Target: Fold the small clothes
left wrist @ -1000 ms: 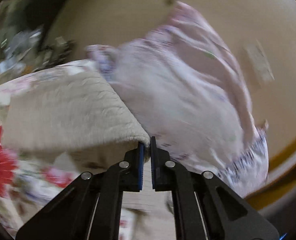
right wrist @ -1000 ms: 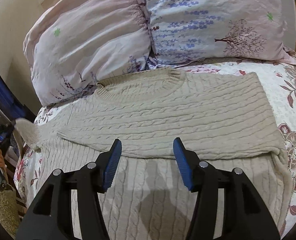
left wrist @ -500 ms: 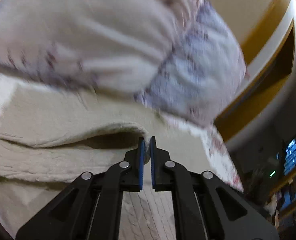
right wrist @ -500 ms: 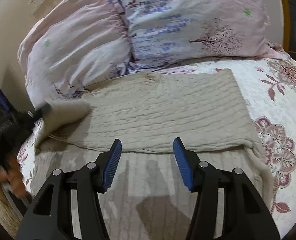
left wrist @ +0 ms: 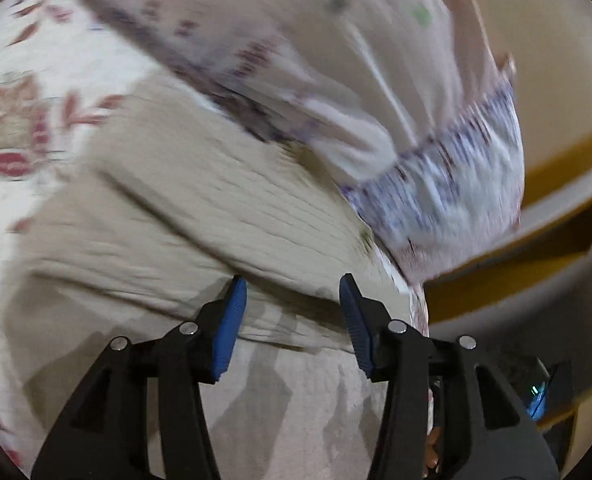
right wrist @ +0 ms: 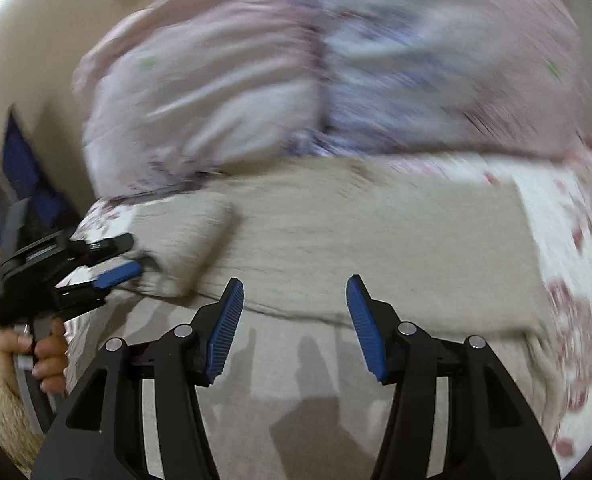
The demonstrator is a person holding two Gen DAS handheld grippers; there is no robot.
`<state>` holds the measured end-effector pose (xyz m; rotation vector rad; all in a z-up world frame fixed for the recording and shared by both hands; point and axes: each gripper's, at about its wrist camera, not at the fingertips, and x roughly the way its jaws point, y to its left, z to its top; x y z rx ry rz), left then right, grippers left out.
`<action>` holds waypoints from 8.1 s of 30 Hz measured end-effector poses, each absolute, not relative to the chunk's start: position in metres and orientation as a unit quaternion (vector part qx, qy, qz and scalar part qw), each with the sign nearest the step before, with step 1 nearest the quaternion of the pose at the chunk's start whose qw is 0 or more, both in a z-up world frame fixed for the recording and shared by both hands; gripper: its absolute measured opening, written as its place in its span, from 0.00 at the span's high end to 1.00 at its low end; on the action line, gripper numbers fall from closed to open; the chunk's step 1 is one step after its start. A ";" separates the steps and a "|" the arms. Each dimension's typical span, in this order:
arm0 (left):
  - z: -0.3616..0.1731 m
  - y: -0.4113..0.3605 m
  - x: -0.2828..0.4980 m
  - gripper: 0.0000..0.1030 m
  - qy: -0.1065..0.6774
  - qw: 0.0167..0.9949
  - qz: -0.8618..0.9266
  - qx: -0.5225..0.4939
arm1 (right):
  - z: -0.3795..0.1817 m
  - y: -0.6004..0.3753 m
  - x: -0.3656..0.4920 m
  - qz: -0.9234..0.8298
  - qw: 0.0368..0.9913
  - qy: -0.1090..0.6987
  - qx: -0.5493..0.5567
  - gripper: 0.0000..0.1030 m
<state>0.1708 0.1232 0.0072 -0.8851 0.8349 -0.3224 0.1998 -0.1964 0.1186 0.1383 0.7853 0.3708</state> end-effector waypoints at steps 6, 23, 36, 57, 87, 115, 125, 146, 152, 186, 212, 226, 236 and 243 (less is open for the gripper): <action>0.000 0.165 0.157 0.50 0.375 0.807 -0.099 -0.446 | 0.137 -0.101 0.204 0.302 0.895 0.321 -0.067 0.49; -0.013 0.186 0.151 0.55 0.371 0.801 -0.087 -0.462 | 0.091 -0.032 0.245 0.307 0.871 0.365 -0.117 0.91; -0.003 0.168 0.152 0.38 0.370 0.831 -0.097 -0.404 | 0.074 -0.247 0.209 0.118 0.868 0.422 0.233 0.90; -0.003 0.158 0.154 0.24 0.371 0.841 -0.113 -0.377 | 0.070 -0.321 0.234 0.071 0.848 0.395 0.346 0.93; 0.009 0.190 0.083 0.23 0.373 0.872 -0.113 -0.298 | 0.077 -0.329 0.174 0.032 0.878 0.415 0.238 0.54; -0.022 0.151 -0.035 0.65 0.445 0.799 -0.251 -0.317 | 0.038 -0.365 0.008 0.198 0.772 0.484 0.362 0.78; -0.021 0.123 -0.047 0.81 0.478 0.792 -0.278 -0.261 | 0.048 -0.341 0.001 0.237 0.774 0.496 0.316 0.92; 0.066 0.149 0.026 0.95 0.339 0.900 -0.179 -0.207 | 0.152 -0.328 0.053 0.118 0.949 0.270 0.110 0.93; 0.095 0.142 0.065 0.95 0.304 0.924 -0.160 -0.167 | 0.166 -0.322 0.083 0.089 0.965 0.230 0.089 0.93; 0.005 0.159 0.256 0.53 0.384 0.835 -0.131 -0.372 | 0.053 -0.370 0.282 0.057 0.848 0.376 0.369 0.44; 0.024 0.170 0.182 0.53 0.379 0.898 -0.067 -0.216 | 0.068 -0.387 0.206 0.019 0.889 0.394 0.233 0.60; 0.018 0.155 0.172 0.94 0.403 0.896 -0.087 -0.164 | 0.074 -0.375 0.188 0.025 0.888 0.400 0.226 0.92; 0.019 0.162 0.156 0.95 0.401 0.898 -0.097 -0.152 | 0.067 -0.377 0.174 0.011 0.879 0.419 0.228 0.92; 0.010 0.163 0.164 0.92 0.410 0.894 -0.087 -0.157 | 0.061 -0.367 0.182 -0.016 0.877 0.441 0.190 0.87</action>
